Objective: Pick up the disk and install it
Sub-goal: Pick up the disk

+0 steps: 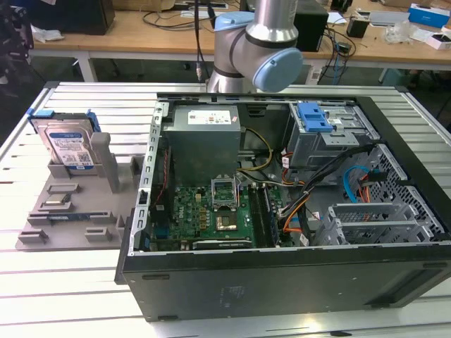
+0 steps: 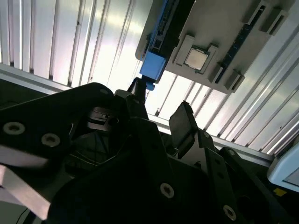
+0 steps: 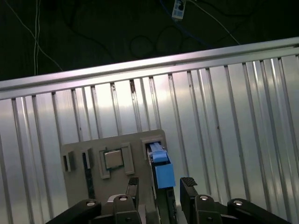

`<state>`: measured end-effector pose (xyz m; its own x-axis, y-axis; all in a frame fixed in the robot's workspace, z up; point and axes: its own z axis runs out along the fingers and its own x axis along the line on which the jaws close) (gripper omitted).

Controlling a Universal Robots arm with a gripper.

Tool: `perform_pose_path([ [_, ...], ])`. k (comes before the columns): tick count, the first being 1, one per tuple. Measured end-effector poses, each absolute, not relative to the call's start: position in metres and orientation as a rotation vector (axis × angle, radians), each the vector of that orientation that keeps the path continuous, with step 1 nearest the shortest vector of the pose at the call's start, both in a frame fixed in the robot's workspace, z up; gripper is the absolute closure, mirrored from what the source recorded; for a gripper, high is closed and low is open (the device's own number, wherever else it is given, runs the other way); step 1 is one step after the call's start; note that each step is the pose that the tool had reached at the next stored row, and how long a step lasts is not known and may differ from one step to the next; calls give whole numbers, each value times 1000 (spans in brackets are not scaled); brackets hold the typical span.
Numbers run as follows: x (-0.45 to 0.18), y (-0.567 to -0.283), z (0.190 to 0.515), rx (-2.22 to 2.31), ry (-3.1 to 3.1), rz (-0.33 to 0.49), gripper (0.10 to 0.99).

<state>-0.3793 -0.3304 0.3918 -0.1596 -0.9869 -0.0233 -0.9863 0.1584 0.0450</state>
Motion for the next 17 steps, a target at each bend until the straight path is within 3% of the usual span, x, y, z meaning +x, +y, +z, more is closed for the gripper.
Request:
perform_pose_path([
  [9,-379,-304,392,2029,-2382,-77,604],
  [17,-379,-298,391,2029,-2382,-77,604],
])
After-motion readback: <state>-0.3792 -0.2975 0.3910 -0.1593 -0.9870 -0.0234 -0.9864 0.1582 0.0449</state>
